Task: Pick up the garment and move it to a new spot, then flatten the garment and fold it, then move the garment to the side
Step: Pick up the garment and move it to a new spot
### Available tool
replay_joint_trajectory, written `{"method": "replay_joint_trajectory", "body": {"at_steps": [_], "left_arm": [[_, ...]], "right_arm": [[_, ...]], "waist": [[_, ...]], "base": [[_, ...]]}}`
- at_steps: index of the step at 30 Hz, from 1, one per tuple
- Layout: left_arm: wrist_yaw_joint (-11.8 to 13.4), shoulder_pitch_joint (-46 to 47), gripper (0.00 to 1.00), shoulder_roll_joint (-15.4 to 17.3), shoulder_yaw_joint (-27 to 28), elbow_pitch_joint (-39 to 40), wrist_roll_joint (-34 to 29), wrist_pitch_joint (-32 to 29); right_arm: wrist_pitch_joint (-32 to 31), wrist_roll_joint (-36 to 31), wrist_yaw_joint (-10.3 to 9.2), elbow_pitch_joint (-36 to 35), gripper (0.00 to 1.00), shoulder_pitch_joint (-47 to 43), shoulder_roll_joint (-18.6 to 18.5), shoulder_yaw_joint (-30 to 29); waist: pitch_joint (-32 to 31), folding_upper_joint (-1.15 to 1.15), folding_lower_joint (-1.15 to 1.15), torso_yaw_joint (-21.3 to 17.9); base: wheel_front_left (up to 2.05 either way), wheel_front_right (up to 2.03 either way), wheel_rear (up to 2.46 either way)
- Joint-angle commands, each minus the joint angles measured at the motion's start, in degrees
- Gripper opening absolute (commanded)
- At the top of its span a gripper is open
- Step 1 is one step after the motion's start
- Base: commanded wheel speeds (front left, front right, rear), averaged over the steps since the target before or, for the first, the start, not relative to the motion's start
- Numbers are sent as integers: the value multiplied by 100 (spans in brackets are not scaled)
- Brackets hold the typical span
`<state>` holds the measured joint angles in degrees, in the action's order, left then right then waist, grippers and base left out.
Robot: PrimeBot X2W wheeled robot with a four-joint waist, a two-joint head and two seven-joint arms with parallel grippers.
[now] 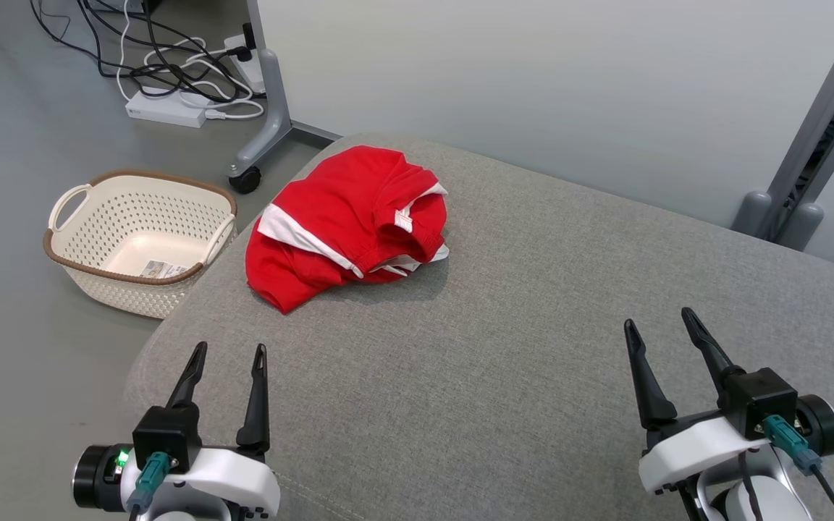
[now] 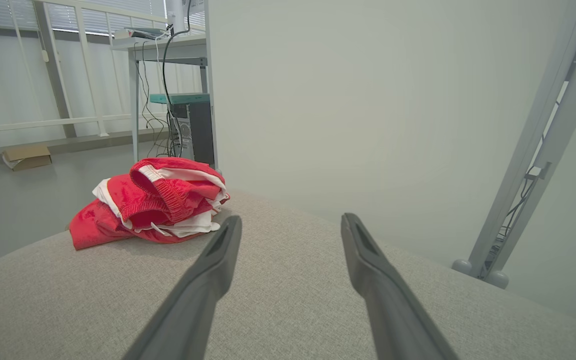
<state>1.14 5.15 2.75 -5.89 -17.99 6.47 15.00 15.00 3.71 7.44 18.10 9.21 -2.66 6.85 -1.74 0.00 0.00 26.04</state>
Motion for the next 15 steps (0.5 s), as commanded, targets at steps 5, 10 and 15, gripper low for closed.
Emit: {"method": "replay_joint_trajectory", "body": {"at_steps": [5,10,15], "left_arm": [[-7,8,100,25,27,24,-2,26],[-1,33,100,24,30,29,59,26],[-65,190,100,25,41,9,201,26]], "right_arm": [[30,27,9,-1,100,-19,-42,15],[30,-27,9,-20,100,6,-42,5],[30,-124,9,-90,100,120,-42,0]], "waist": [[15,0,0,-21],[96,0,0,-53],[318,0,0,-108]], "base": [[0,0,0],[0,0,0],[0,0,0]]}}
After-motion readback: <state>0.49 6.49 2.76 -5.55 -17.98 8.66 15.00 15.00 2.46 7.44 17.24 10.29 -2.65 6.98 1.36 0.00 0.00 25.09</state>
